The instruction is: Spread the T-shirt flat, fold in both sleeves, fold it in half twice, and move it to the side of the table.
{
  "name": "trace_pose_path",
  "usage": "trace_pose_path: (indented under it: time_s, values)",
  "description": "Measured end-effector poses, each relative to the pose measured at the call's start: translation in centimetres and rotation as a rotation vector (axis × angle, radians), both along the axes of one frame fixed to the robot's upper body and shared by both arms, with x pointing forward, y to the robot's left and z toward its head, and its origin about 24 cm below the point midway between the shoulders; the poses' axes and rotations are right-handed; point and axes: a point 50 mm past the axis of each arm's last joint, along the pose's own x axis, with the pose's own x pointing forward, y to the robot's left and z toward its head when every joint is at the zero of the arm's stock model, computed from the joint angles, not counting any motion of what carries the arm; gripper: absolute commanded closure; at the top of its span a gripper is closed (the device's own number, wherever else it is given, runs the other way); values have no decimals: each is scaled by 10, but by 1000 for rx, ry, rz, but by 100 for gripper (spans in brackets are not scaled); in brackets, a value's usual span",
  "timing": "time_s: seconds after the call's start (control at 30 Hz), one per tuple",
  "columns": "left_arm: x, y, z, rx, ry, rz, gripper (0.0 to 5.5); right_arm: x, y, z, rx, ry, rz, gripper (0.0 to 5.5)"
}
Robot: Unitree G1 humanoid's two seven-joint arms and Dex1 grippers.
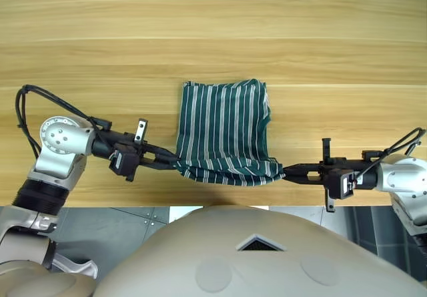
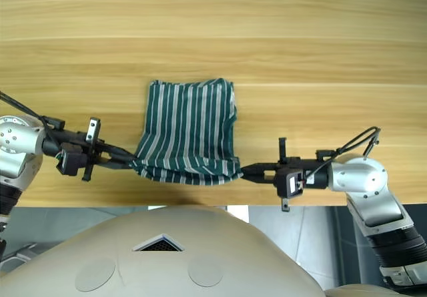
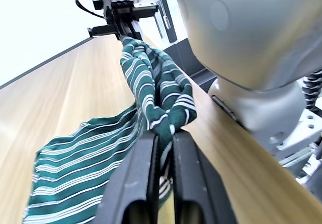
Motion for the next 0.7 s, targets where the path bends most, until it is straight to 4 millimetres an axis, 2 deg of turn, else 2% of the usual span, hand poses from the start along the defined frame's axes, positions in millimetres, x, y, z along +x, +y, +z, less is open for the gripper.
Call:
trace_pose_path:
  time_s: [0.17,0.3,0.43,0.53,0.7]
  values:
    - [30,-1,-14,-17,-8,186,530,35,11,-2,33,-110,-120,547]
    - [45,4,-19,-36,-5,282,530,67,14,-3,38,-189,-228,547]
    - [56,6,-27,-35,16,354,530,89,17,-6,32,-231,-315,547]
    - [70,5,-32,-36,31,422,530,108,19,-12,-5,-265,-372,547]
    - [92,1,-42,-25,48,553,530,129,21,-35,-109,-273,-448,547]
